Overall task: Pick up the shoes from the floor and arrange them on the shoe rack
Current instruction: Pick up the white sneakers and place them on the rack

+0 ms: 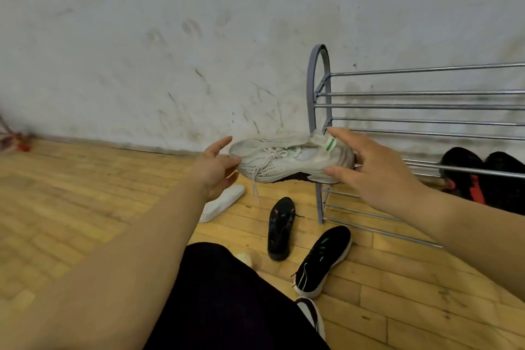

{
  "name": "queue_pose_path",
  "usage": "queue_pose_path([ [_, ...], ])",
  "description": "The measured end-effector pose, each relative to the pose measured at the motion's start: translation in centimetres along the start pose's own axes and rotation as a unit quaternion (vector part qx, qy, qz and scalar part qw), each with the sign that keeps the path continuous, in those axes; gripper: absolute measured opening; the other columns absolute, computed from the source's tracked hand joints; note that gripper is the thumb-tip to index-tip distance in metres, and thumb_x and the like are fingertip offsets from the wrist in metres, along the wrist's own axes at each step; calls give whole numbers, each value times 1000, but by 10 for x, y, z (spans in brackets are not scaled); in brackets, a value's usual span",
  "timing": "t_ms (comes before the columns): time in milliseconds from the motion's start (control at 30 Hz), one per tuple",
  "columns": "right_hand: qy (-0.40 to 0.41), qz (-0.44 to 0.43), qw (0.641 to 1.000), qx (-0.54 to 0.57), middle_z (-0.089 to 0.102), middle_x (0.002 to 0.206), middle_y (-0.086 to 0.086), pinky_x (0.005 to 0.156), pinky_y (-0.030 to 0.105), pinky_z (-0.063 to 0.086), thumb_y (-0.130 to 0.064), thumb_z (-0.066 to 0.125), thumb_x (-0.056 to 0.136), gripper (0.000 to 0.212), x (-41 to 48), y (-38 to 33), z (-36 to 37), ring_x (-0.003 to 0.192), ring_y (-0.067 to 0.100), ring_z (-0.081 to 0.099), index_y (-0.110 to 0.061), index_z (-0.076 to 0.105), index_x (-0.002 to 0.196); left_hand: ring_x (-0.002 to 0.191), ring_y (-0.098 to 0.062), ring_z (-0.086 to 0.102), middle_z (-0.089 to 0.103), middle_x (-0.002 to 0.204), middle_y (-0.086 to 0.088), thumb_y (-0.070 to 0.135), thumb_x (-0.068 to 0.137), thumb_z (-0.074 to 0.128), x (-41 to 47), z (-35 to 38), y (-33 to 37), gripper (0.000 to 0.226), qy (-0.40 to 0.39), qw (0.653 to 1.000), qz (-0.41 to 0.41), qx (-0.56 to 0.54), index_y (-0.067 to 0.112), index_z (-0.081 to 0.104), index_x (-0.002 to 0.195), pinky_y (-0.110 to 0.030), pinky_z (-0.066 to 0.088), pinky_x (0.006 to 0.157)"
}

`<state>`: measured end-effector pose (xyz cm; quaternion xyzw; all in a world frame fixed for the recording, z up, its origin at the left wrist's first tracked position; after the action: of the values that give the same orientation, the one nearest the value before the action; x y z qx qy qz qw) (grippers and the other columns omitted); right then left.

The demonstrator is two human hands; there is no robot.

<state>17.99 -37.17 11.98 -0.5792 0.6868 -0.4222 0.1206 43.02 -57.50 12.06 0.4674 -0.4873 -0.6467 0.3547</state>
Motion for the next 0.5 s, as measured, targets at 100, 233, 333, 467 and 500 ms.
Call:
queue_pose_path([
  [100, -7, -10, 1000, 7, 50, 152, -16, 109, 46, 48, -50, 76, 86, 76, 14, -11, 17, 134, 13, 54, -52, 36, 151, 91, -19, 66, 73, 103, -4, -10, 95, 61, 2, -15, 5, 55, 30, 999, 9, -25, 31, 65, 133, -42, 55, 89],
  [233, -49, -48, 997, -18, 46, 154, -16, 114, 43, 42, -46, 77, 87, 79, 39, -44, 40, 139, 12, 47, -48, 36, 154, 96, -21, 69, 72, 114, -8, -16, 94, 57, 1, -53, -11, 62, 63, 997, 4, -33, 27, 60, 139, -41, 57, 81],
  [333, -159, -85, 981, -70, 44, 157, -14, 111, 27, 34, -44, 77, 88, 79, 62, -75, 68, 139, 8, 42, -49, 33, 155, 88, -20, 68, 70, 106, -7, -17, 96, 55, 3, -95, -38, 64, 95, 993, -17, -63, 24, 56, 145, -39, 56, 79],
  [467, -296, -115, 940, -120, 42, 160, -11, 101, 23, 29, -49, 75, 88, 82, 85, -107, 115, 143, 12, 40, -49, 30, 156, 91, -22, 68, 70, 118, -9, -15, 97, 54, 10, -137, -78, 66, 121, 985, -53, -108, 24, 48, 150, -37, 53, 75],
  [500, -318, -117, 931, -135, 39, 161, -11, 100, 22, 28, -50, 75, 88, 83, 90, -112, 126, 145, 15, 39, -47, 29, 157, 94, -24, 68, 70, 121, -10, -15, 97, 54, 13, -144, -89, 66, 123, 983, -60, -121, 23, 47, 151, -38, 52, 76],
])
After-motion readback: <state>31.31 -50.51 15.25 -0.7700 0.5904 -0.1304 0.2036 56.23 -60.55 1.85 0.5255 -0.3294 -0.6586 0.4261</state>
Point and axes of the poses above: each hand's wrist, its own x-axis towards the middle knuckle, its own z-axis out of the palm, y = z × x, the point moved 1 cm from there along x, towards the middle knuckle
